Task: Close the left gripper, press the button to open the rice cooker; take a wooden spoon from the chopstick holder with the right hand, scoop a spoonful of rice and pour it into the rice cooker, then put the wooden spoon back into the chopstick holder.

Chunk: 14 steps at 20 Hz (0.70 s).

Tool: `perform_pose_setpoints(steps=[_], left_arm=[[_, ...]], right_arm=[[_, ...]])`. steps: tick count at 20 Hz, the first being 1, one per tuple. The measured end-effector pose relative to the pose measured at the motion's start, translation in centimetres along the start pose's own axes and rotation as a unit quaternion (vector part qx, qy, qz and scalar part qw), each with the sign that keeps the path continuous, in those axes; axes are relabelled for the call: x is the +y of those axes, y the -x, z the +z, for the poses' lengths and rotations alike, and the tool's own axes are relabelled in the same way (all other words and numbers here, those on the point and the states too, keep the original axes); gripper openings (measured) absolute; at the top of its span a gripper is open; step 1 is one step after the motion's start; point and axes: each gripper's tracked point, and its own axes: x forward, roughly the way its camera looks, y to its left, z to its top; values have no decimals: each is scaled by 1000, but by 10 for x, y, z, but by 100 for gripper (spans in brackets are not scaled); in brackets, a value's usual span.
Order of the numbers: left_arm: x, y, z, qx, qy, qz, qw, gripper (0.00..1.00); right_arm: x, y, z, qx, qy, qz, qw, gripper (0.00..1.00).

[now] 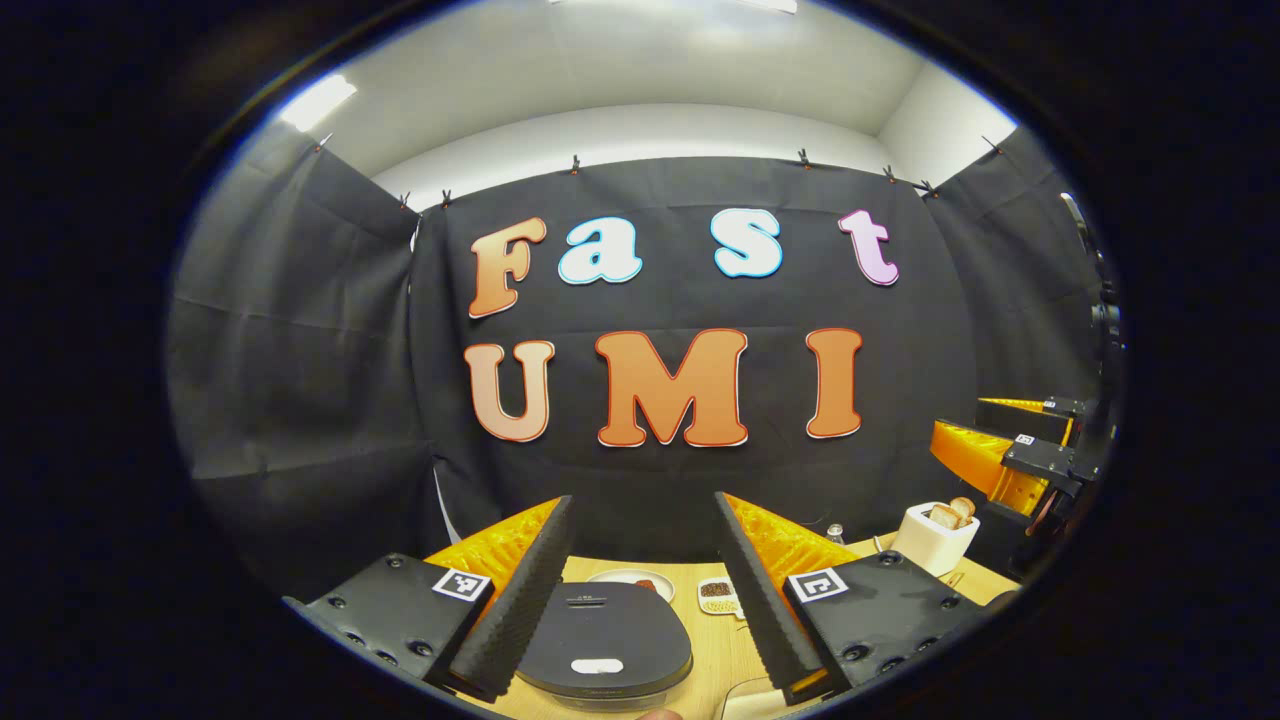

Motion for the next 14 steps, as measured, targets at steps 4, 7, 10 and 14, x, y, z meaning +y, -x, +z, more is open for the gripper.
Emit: perform_pose_setpoints(steps=[4, 7, 10, 14], left_arm=[[-3, 1, -4, 0, 2, -1, 1000, 93], [-1, 0, -7, 4, 4, 4, 1000, 93], [0, -1, -7, 3, 1, 4, 1000, 93], [-3, -4, -7, -1, -1, 6, 1000, 93]], right_arm=[[1, -2, 0, 0, -6, 2, 1000, 96], [2, -5, -6, 5, -9, 4, 1000, 96], [4, -8, -10, 12, -18, 8, 1000, 100], [7, -15, -12, 11, -15, 14, 1000, 96]])
